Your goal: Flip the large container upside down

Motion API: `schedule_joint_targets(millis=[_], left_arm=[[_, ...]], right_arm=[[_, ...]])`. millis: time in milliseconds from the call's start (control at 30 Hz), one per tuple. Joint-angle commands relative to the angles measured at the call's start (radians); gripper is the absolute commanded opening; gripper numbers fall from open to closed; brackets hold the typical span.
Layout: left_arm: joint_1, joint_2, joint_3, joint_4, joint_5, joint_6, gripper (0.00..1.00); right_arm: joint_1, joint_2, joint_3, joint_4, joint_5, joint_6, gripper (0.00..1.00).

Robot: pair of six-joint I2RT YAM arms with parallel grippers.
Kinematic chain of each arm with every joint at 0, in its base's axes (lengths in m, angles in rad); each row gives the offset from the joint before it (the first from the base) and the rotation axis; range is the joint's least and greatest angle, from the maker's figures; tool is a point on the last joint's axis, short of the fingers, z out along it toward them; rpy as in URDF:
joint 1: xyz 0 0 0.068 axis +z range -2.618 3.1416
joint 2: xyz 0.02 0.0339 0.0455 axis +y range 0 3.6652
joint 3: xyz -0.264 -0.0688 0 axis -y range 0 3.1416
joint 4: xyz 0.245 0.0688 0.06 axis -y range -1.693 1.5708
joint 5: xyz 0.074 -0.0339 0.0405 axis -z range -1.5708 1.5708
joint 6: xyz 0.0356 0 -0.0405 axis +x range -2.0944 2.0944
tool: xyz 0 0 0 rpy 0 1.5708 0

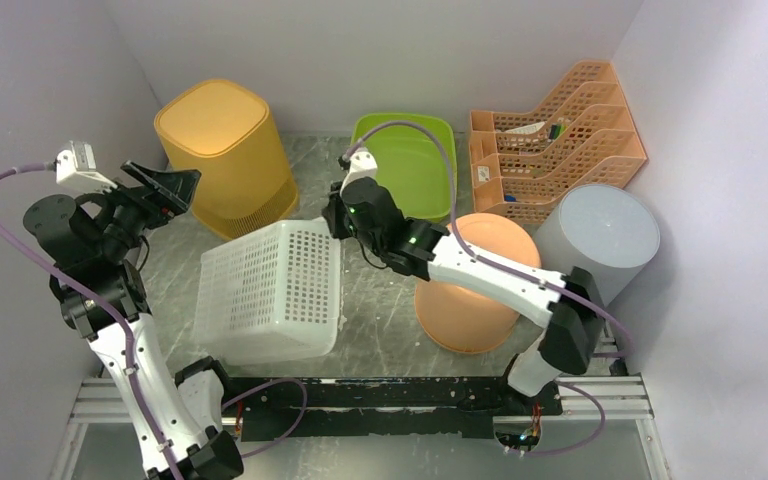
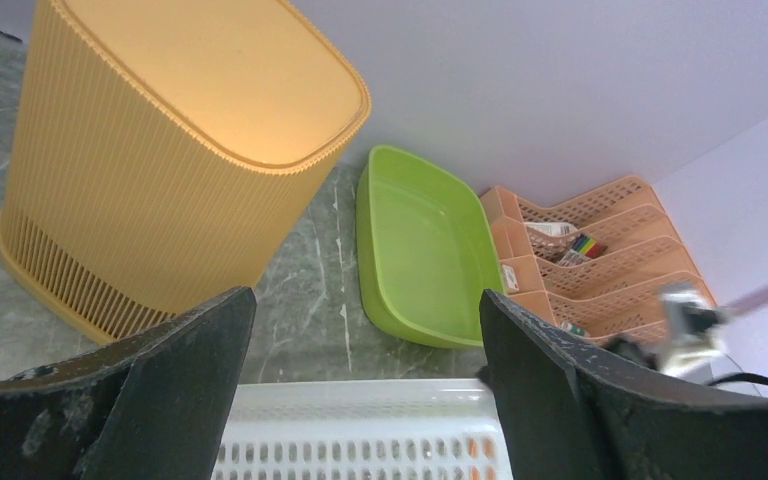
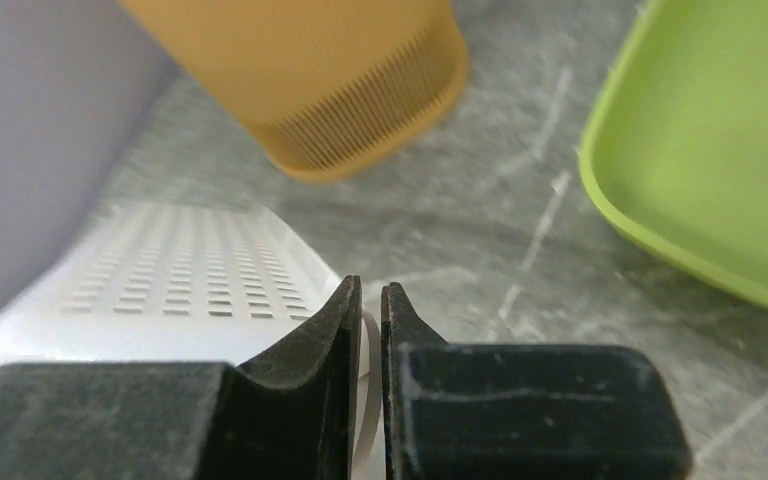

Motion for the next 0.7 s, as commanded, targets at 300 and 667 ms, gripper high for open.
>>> schedule_joint_targets(millis=[300,667], left_arm=[[-0.007,-0.016,-0.078,0.060,0.039,-0.017,0.94],[-0.008,-0.015,-0.105,0.069,0.044,-0.010,0.94]], right_arm=[[-0.036,0.180,-0.018,-0.029,-0.008,-0.039,0.00],[-0.048,0.314,0.139,-0.104,0.052,-0.092,0.28]])
